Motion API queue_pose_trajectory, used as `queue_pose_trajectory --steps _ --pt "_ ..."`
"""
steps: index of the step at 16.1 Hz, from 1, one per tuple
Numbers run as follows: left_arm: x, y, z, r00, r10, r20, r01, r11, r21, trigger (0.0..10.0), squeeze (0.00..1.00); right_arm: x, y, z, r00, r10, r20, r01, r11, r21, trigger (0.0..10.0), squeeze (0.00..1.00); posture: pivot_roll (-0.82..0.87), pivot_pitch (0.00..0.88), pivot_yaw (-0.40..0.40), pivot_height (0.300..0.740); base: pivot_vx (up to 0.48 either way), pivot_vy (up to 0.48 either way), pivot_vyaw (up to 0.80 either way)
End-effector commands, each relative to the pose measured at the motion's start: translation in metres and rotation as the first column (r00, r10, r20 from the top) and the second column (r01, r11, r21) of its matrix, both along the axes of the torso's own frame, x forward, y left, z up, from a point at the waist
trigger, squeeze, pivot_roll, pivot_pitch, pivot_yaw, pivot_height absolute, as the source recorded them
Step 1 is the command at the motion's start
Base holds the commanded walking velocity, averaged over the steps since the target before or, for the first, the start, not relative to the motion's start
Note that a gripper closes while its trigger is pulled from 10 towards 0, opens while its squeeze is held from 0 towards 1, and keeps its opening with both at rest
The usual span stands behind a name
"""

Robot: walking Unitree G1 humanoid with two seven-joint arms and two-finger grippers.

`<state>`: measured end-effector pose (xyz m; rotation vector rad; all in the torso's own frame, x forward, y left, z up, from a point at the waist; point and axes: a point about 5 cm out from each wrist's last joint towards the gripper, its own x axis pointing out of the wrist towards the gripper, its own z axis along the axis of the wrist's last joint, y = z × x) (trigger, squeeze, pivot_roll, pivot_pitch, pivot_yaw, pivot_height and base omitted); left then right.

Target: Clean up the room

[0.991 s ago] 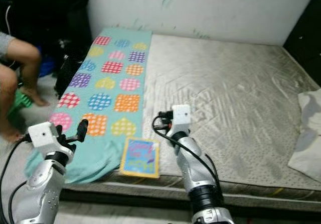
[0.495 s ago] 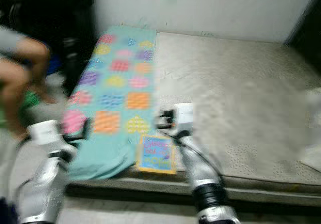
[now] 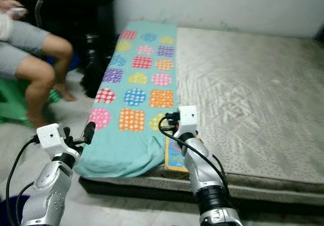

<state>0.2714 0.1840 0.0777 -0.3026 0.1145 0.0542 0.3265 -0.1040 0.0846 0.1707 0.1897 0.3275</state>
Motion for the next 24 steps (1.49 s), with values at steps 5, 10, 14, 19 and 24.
queue_pose_trajectory --steps 5,10,14,19,24 --pt "-0.002 0.007 0.002 1.0 0.021 0.005 -0.021 0.999 0.029 10.0 0.0 -0.001 0.011 0.004 0.999 0.04 0.019 -0.04 0.999 0.006 10.0 0.0 -0.08 0.054 -0.046 0.74 0.0 0.132 0.0" --pt "-0.002 0.008 0.003 1.0 0.024 0.011 -0.025 0.999 0.037 10.0 0.0 -0.003 0.015 0.004 0.997 0.067 0.026 -0.067 0.998 -0.006 10.0 0.0 -0.08 0.055 -0.043 0.74 0.0 0.0 0.59" --pt "-0.003 0.008 0.003 1.0 0.016 0.009 -0.016 0.999 0.049 10.0 0.0 -0.004 0.016 0.003 0.997 0.074 0.025 -0.074 0.997 -0.009 10.0 0.0 -0.07 0.052 -0.039 0.74 0.0 0.0 0.8" --pt "-0.003 0.007 0.003 1.0 0.019 0.006 -0.019 0.999 0.051 10.0 0.0 -0.004 0.017 0.003 0.996 0.082 0.028 -0.082 0.997 -0.013 10.0 0.0 -0.07 0.051 -0.042 0.74 0.0 0.0 0.8" --pt "-0.002 0.007 0.003 1.0 0.025 0.002 -0.025 0.998 0.051 10.0 0.0 -0.004 0.02 0.004 0.995 0.093 0.034 -0.092 0.996 -0.017 10.0 0.0 -0.07 0.05 -0.04 0.74 0.0 0.0 0.8"
